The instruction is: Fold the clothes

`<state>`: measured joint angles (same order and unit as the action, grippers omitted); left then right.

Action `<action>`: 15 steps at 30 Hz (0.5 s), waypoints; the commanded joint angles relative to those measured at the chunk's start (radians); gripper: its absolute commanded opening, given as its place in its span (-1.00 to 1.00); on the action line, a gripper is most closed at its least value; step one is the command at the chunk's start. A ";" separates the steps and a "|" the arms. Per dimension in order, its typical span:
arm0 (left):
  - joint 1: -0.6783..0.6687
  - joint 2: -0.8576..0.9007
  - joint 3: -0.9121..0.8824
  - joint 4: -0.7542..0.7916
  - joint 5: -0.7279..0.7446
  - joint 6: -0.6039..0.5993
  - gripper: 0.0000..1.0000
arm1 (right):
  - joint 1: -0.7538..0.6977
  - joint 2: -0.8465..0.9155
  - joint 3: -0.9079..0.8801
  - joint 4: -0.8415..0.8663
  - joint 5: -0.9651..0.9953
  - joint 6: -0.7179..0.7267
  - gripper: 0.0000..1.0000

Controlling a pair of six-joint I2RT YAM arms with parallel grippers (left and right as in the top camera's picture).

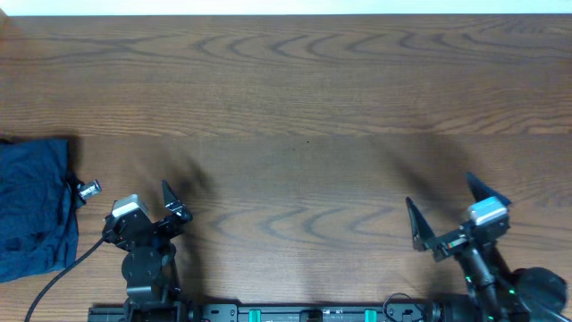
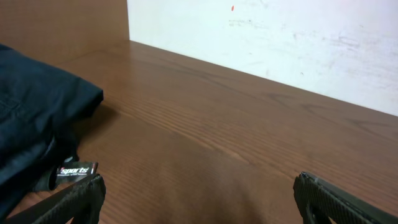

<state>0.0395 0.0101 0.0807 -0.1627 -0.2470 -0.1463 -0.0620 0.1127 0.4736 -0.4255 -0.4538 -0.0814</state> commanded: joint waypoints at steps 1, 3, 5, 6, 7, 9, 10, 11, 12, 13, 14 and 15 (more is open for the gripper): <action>0.006 -0.006 -0.026 -0.010 -0.016 -0.005 0.96 | 0.011 -0.061 -0.113 0.048 -0.006 -0.007 0.98; 0.006 -0.006 -0.026 -0.010 -0.016 -0.005 0.96 | 0.011 -0.086 -0.171 0.064 -0.007 -0.007 0.99; 0.006 -0.006 -0.026 -0.010 -0.016 -0.005 0.96 | 0.011 -0.100 -0.221 0.071 -0.007 -0.007 0.98; 0.006 -0.006 -0.026 -0.010 -0.016 -0.005 0.96 | 0.011 -0.101 -0.235 0.071 -0.007 -0.006 0.99; 0.006 -0.006 -0.026 -0.010 -0.016 -0.005 0.95 | 0.011 -0.103 -0.249 0.071 -0.007 -0.006 0.99; 0.006 -0.006 -0.026 -0.010 -0.016 -0.005 0.96 | 0.011 -0.103 -0.269 0.071 -0.007 -0.006 0.98; 0.006 -0.006 -0.026 -0.010 -0.016 -0.005 0.96 | 0.011 -0.103 -0.279 0.072 -0.006 -0.007 0.98; 0.006 -0.006 -0.026 -0.010 -0.016 -0.005 0.96 | 0.011 -0.103 -0.288 0.072 -0.006 -0.018 0.99; 0.006 -0.006 -0.026 -0.010 -0.016 -0.005 0.95 | 0.011 -0.106 -0.299 0.072 -0.006 -0.029 0.99; 0.006 -0.006 -0.026 -0.010 -0.016 -0.005 0.96 | 0.011 -0.107 -0.312 0.077 -0.006 -0.033 0.99; 0.006 -0.006 -0.026 -0.010 -0.016 -0.005 0.96 | 0.011 -0.107 -0.325 0.084 -0.006 -0.034 0.98; 0.006 -0.006 -0.026 -0.010 -0.016 -0.005 0.96 | 0.011 -0.107 -0.342 0.094 -0.007 -0.033 0.98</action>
<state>0.0395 0.0101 0.0807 -0.1627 -0.2470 -0.1463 -0.0620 0.0174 0.1677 -0.3424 -0.4538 -0.0917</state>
